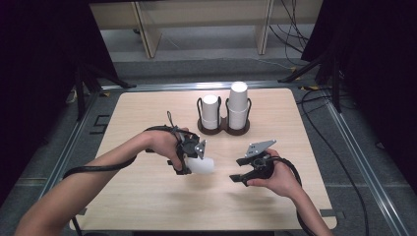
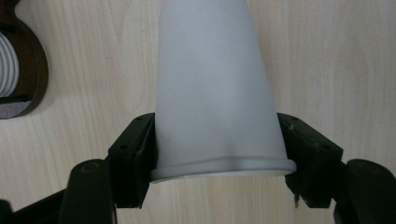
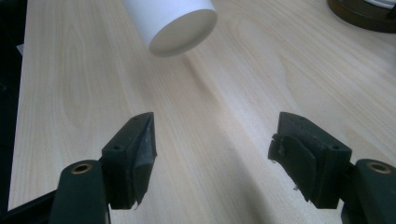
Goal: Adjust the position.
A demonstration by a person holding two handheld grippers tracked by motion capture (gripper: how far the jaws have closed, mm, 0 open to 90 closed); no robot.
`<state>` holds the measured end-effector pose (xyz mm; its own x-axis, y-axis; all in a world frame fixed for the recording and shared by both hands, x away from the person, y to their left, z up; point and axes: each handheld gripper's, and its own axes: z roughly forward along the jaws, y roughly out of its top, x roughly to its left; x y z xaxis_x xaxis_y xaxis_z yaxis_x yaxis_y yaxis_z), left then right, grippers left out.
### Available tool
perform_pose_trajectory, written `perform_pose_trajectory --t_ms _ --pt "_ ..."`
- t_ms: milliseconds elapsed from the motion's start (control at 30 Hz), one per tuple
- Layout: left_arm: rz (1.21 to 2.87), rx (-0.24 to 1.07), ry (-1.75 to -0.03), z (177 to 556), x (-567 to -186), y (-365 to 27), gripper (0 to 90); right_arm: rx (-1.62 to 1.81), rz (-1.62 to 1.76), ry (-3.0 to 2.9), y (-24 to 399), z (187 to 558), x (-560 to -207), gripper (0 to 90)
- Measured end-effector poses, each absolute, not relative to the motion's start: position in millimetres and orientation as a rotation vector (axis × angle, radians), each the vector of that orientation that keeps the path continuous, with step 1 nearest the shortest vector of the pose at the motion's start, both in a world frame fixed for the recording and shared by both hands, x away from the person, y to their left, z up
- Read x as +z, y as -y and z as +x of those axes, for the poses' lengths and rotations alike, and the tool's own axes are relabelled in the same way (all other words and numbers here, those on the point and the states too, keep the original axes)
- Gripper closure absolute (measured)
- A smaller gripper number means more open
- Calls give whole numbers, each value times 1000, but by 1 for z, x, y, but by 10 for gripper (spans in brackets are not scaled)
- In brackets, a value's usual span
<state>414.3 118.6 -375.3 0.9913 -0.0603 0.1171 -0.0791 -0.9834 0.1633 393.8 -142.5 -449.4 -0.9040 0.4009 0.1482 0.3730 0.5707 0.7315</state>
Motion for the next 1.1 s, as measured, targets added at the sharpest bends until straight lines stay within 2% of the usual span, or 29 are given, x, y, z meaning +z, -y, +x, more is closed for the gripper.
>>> perform_pose_trajectory --t_ms 500,867,900,1100 --pt "3057 167 131 415 -376 -105 329 1243 601 -2740 129 393 -447 267" --pt "3057 135 121 412 -381 -93 329 1286 526 -2711 118 391 -440 254" --pt "3091 145 175 413 -380 -91 329 1289 520 -2713 117 391 -440 254" --pt "3102 149 212 413 -380 -86 330 1328 479 -2710 108 392 -440 254"
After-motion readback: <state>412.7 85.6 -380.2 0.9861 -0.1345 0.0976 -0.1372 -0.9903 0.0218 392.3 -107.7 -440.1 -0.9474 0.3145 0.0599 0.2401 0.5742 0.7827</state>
